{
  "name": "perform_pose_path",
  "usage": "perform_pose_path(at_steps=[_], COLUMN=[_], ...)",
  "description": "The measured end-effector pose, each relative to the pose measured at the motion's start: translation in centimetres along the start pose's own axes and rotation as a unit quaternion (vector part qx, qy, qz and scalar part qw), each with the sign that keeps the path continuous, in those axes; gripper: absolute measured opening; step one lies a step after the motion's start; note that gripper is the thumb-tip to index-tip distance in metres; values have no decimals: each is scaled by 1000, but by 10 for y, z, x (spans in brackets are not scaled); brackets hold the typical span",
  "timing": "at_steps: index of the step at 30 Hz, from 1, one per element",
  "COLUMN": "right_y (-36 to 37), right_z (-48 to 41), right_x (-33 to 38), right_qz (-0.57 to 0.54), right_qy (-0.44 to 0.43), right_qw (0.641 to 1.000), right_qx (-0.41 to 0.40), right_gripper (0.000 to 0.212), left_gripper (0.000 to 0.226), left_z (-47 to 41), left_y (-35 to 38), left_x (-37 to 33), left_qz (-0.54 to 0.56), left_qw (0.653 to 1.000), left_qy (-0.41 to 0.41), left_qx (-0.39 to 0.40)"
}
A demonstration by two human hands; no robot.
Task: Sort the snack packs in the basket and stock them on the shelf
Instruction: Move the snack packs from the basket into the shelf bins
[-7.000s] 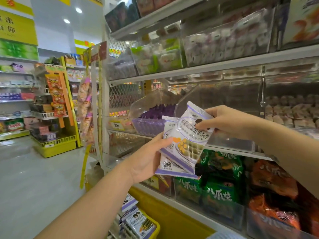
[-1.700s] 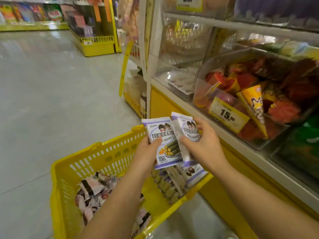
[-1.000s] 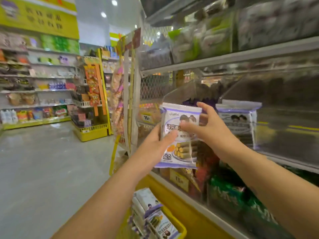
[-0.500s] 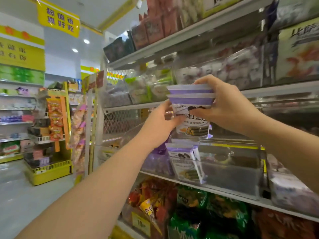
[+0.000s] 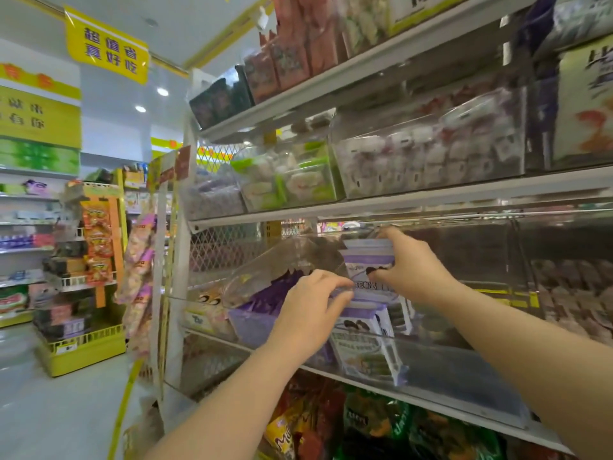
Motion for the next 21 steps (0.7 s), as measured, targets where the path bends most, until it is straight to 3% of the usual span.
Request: perform_pose_path(at_steps=[5,8,12,18,21], right_y=[24,21,20,30,34], right_z=[-6,-7,-5,-5,-4], right_x=[-15,-26,-28,-31,-33], right_qz=[-20,-46,-13,-77,-107], right_qy=[87,149,201,241,248], right_qw=[985,962,947,924,920], right_qx=[145,225,250,287,284], right_gripper=[40,50,64,57,60], left_gripper=[34,37,29,13,17], left_z=[15,21,23,20,20], left_y=[3,8,8,15,16], left_x=[3,5,-1,-10,-4], left_qz=[-25,-38,-56,-83,-99], left_qw=[998,996,992,980,975], left_qy=[48,64,116,182,195], left_qx=[24,51,19,-26,-32])
Point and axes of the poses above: each hand's wrist, its own z-axis away from the middle knuckle, its own y-axis out of the palm, x = y × z, the point moved 3 cm from there along -z, towards the middle knuckle, and after that the axes turned 15 degrees about y, right-handed, at the moved point
